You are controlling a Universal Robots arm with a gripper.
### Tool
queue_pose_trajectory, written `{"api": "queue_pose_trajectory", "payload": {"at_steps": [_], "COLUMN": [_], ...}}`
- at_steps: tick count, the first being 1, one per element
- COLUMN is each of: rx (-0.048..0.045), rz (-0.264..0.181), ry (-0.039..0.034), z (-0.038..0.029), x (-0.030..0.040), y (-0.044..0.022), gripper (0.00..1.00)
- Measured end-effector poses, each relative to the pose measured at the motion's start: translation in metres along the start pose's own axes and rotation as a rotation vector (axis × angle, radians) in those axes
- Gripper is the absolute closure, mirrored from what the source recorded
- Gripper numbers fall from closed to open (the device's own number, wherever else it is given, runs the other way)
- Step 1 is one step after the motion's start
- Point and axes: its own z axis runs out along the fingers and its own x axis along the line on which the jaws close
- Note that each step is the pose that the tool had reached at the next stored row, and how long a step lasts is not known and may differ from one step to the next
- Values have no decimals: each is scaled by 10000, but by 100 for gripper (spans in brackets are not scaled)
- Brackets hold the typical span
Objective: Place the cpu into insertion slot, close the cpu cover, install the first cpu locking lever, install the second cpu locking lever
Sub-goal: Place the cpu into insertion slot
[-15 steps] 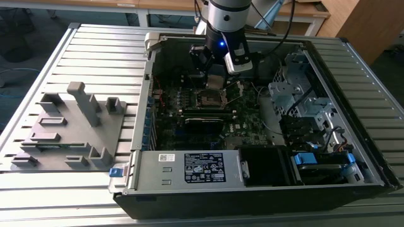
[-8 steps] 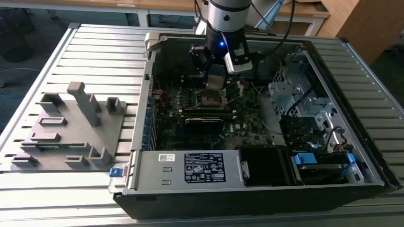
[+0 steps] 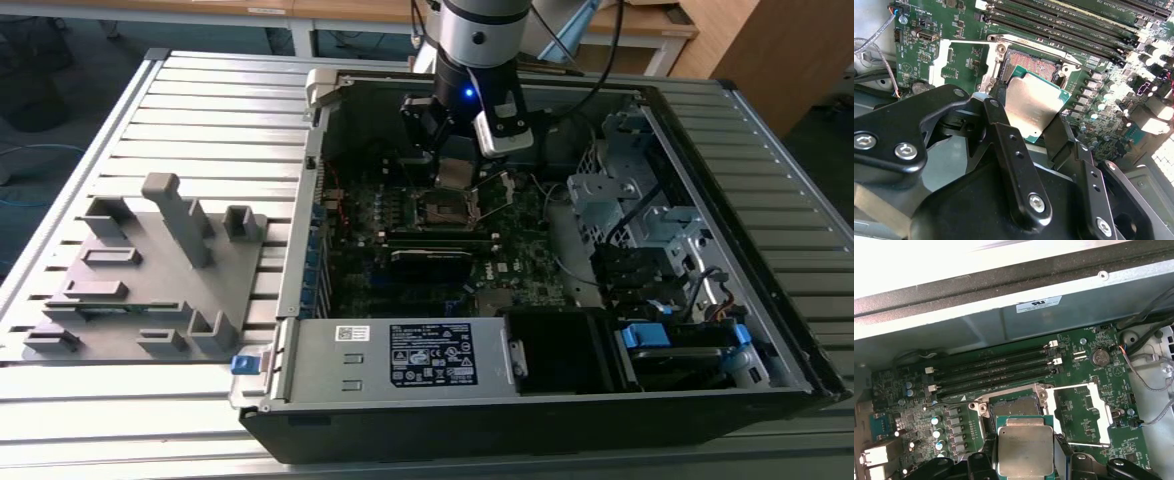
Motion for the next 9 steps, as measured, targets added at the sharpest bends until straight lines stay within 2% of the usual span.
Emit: {"api": "queue_pose_trajectory", "payload": {"at_steps": [3,7,9], "rx": [0,1,0], "rz": [139,535,544], "ry": [-12,-45,-47], "z": [1,4,4], "x": [0,0,0], "y": [0,-1,0], "gripper": [46,46,46]}}
